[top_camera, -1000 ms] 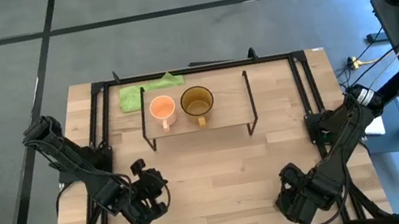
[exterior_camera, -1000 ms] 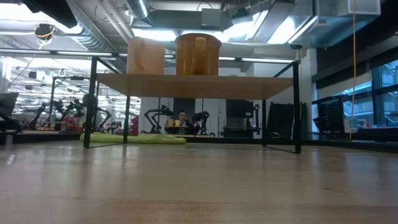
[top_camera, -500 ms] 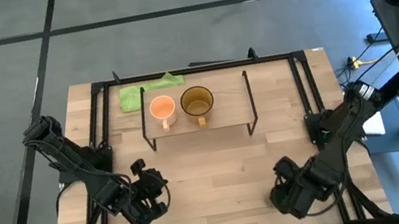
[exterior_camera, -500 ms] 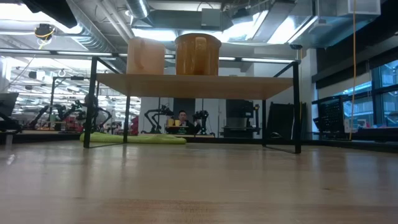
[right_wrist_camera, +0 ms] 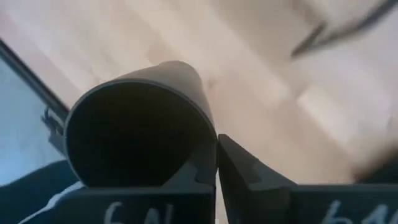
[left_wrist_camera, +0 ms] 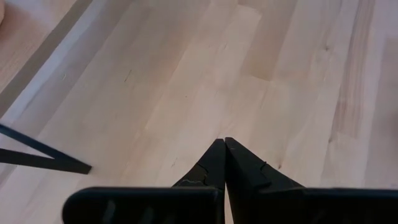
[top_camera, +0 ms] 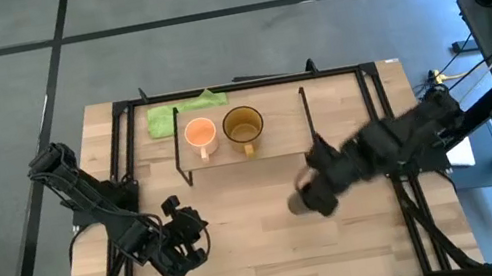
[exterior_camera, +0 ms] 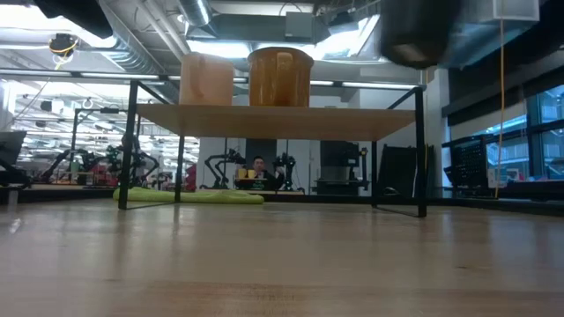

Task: Stack small to large cups/mugs on shelf
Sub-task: Put the black cup on the shelf

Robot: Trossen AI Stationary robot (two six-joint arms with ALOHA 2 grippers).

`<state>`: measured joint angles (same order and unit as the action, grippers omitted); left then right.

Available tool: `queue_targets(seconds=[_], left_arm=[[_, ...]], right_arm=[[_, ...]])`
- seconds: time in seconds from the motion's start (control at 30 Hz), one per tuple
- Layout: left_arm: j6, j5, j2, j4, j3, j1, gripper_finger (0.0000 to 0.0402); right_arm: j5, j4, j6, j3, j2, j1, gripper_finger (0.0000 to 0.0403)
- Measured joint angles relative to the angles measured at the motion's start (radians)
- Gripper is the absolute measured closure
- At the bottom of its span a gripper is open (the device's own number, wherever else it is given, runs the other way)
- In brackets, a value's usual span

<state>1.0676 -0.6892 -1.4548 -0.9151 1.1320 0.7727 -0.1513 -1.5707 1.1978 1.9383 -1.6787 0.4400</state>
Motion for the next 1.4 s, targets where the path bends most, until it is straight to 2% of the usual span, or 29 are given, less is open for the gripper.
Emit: queue_targets(seconds=[0.3, 0.4, 0.5, 0.67, 1.0, 1.07, 1.4], left_arm=[[0.002, 0.000, 0.000, 0.058, 0.000, 0.000, 0.0401], [0.002, 0.000, 0.000, 0.061, 0.000, 0.000, 0.0401], [0.006, 0.000, 0.000, 0.065, 0.000, 0.000, 0.0401], [0.030, 0.000, 0.000, 0.065, 0.000, 0.000, 0.0401], [0.022, 0.000, 0.000, 0.063, 0.000, 0.000, 0.0401], [0.022, 0.000, 0.000, 0.063, 0.000, 0.000, 0.0401], [0.020, 0.000, 0.000, 0.063, 0.000, 0.000, 0.0401]], right_arm=[[-0.115, 0.000, -0.353, 0.124, 0.003, -0.313, 0.0397], [-0.111, -0.001, -0.414, 0.138, 0.006, -0.402, 0.0397], [-0.050, -0.001, -0.444, 0.130, 0.006, -0.475, 0.0397], [-0.012, -0.002, -0.477, 0.091, 0.006, -0.511, 0.0397], [-0.026, 0.000, -0.477, 0.080, 0.006, -0.584, 0.0398], [0.019, 0.000, -0.476, 0.079, 0.006, -0.614, 0.0398], [0.101, 0.000, -0.459, 0.079, 0.006, -0.674, 0.0398]])
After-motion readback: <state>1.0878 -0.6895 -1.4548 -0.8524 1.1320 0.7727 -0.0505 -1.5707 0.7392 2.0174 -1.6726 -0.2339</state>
